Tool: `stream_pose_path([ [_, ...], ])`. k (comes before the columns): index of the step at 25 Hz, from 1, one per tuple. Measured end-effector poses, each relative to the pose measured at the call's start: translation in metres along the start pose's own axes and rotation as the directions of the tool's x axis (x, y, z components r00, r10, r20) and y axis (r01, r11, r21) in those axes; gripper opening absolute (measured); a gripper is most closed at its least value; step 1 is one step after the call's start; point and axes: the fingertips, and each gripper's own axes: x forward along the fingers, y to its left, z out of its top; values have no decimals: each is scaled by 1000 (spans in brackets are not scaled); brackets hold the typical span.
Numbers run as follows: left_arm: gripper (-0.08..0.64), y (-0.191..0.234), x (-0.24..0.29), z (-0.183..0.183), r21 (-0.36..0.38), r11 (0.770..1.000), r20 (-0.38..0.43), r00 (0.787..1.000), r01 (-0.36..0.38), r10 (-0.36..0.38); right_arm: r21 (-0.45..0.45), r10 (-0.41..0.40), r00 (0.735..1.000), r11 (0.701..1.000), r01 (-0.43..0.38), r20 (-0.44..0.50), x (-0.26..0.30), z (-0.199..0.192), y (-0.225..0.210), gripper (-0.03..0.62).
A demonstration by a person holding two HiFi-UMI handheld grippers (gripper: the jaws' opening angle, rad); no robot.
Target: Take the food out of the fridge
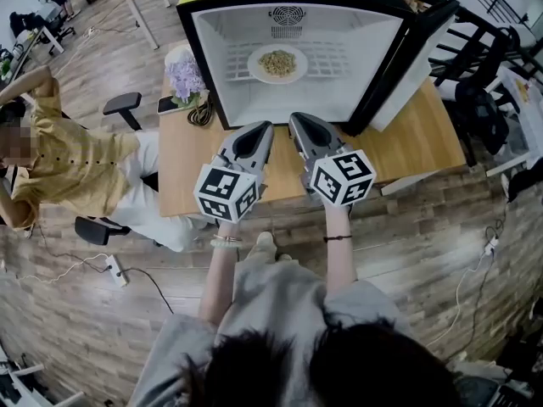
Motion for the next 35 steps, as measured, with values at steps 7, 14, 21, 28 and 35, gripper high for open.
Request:
stream_pose_path([
  [7, 8, 29, 20, 3, 3, 1000, 7, 1000, 23, -23, 98, -18, 999, 995, 15, 30, 28, 4, -22, 9],
  [14, 8, 53, 38, 2, -5, 998, 1, 998, 58, -58, 341, -108, 989, 938, 66, 104, 47, 0, -53, 9],
  [21, 8, 66, 41, -4, -8, 998, -16, 998, 62, -62, 537, -209, 968, 837, 104, 138, 53, -14, -69, 12],
  [28, 8, 77, 45, -8, -39, 999, -22, 999, 36, -36, 694, -187, 972, 719, 38, 140, 70, -23, -71, 114],
  [35, 8, 81, 52, -12, -44, 999, -45, 999, 19, -21, 818, -190, 970, 575, -12, 149, 86, -29, -77, 149],
])
